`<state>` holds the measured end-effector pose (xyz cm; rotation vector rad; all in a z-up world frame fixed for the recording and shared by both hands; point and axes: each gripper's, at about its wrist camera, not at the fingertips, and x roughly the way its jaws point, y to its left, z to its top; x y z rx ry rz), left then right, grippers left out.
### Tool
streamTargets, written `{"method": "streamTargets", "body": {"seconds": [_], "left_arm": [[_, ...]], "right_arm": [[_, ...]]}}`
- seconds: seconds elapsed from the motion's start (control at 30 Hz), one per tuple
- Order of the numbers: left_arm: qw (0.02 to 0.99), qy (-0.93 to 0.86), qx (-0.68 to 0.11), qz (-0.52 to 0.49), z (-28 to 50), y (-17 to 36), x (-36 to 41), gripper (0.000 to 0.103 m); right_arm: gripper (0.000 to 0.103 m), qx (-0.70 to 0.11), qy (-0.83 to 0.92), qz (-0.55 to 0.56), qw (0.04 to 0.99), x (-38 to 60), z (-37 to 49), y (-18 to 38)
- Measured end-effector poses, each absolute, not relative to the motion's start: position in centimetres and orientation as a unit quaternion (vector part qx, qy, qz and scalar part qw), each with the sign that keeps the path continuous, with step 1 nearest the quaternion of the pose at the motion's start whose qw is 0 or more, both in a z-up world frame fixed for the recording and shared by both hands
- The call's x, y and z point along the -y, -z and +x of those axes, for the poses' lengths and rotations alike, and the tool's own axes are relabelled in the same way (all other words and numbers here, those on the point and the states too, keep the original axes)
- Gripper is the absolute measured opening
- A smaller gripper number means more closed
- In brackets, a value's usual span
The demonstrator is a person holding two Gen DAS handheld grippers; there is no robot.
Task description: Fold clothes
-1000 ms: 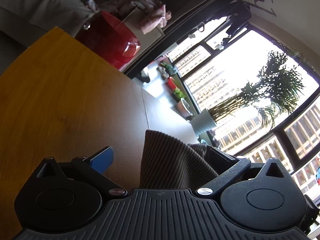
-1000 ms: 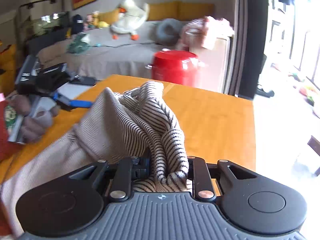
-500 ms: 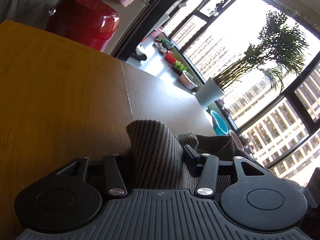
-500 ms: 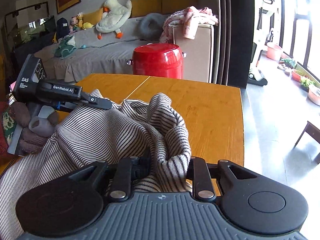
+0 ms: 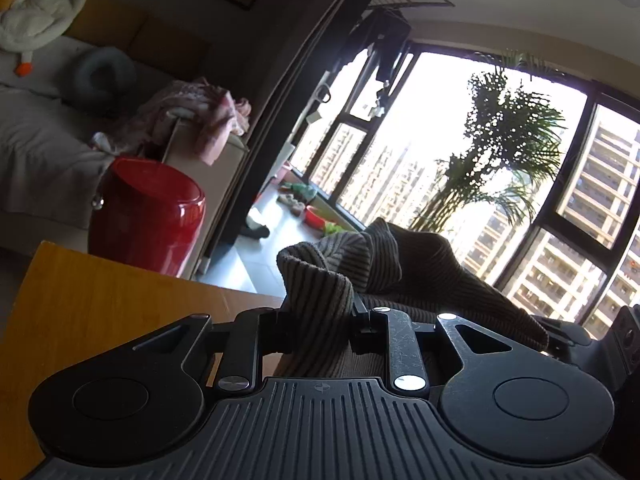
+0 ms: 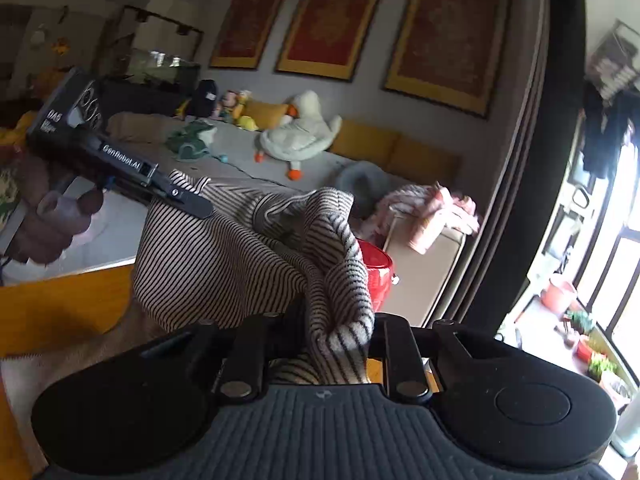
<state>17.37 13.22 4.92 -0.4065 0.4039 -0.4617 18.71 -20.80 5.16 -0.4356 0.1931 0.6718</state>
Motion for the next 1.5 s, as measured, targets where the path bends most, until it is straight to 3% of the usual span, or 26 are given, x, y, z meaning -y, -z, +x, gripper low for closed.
{"method": "streamTargets", "body": {"seconds": [0.27, 0.33, 0.4, 0.53, 0.67, 0.7, 0.77, 0.87, 1.03, 1.13, 1.17, 1.23, 1.3, 1.43, 1.5], "left_arm": [[0.921, 0.258, -0.262, -0.126, 7.9, 0.1, -12.0, 0.035], [0.920, 0.254, -0.272, -0.119, 6.8, 0.6, -12.3, 0.040], [0.918, 0.250, -0.283, -0.124, 6.1, 1.0, -12.9, 0.050], [0.914, 0.240, -0.291, -0.150, 5.0, 0.9, -14.5, 0.062], [0.907, 0.244, -0.274, -0.208, 4.2, 0.2, -16.5, 0.081], [0.903, 0.245, -0.271, -0.226, 4.2, 0.2, -16.9, 0.085], [0.896, 0.240, -0.273, -0.254, 4.8, 0.4, -17.1, 0.089], [0.877, 0.224, -0.316, -0.284, 6.7, 1.9, -16.3, 0.089], [0.846, 0.229, -0.377, -0.300, 8.7, 4.6, -13.8, 0.088], [0.836, 0.248, -0.382, -0.306, 9.4, 5.6, -12.6, 0.089], [0.835, 0.248, -0.385, -0.306, 9.8, 5.8, -12.3, 0.089], [0.833, 0.246, -0.391, -0.306, 10.5, 6.2, -12.0, 0.089], [0.832, 0.243, -0.392, -0.308, 11.1, 6.4, -12.1, 0.089], [0.833, 0.234, -0.389, -0.317, 11.0, 6.9, -12.5, 0.089], [0.833, 0.232, -0.385, -0.321, 10.6, 7.2, -12.8, 0.090]], "right_arm": [[0.022, -0.158, -0.305, -0.372, 0.862, 21.8, 9.5, 2.9], [0.025, -0.173, -0.287, -0.386, 0.859, 22.4, 8.2, 4.2], [0.037, -0.176, -0.258, -0.392, 0.866, 23.2, 7.4, 4.5], [0.039, -0.193, -0.188, -0.366, 0.891, 25.8, 7.2, 3.7], [0.040, -0.248, -0.140, -0.196, 0.938, 30.9, 8.5, 0.9], [0.044, -0.265, -0.144, -0.115, 0.947, 32.6, 9.0, 0.3], [0.055, -0.291, -0.168, 0.057, 0.940, 35.2, 10.0, -0.2], [0.057, -0.338, -0.226, 0.238, 0.882, 36.4, 11.9, 2.0], [0.057, -0.429, -0.236, 0.346, 0.800, 34.8, 13.5, 6.5], [0.065, -0.452, -0.220, 0.392, 0.771, 34.4, 14.8, 8.1], [0.068, -0.455, -0.217, 0.402, 0.765, 34.1, 15.4, 8.2], [0.061, -0.442, -0.222, 0.382, 0.781, 33.0, 16.7, 6.6], [0.038, -0.365, -0.269, 0.308, 0.837, 31.3, 16.8, 2.0], [0.043, -0.236, -0.321, 0.178, 0.900, 29.0, 15.3, -5.6], [0.059, -0.256, -0.313, 0.167, 0.899, 28.9, 15.6, -5.9]]}}
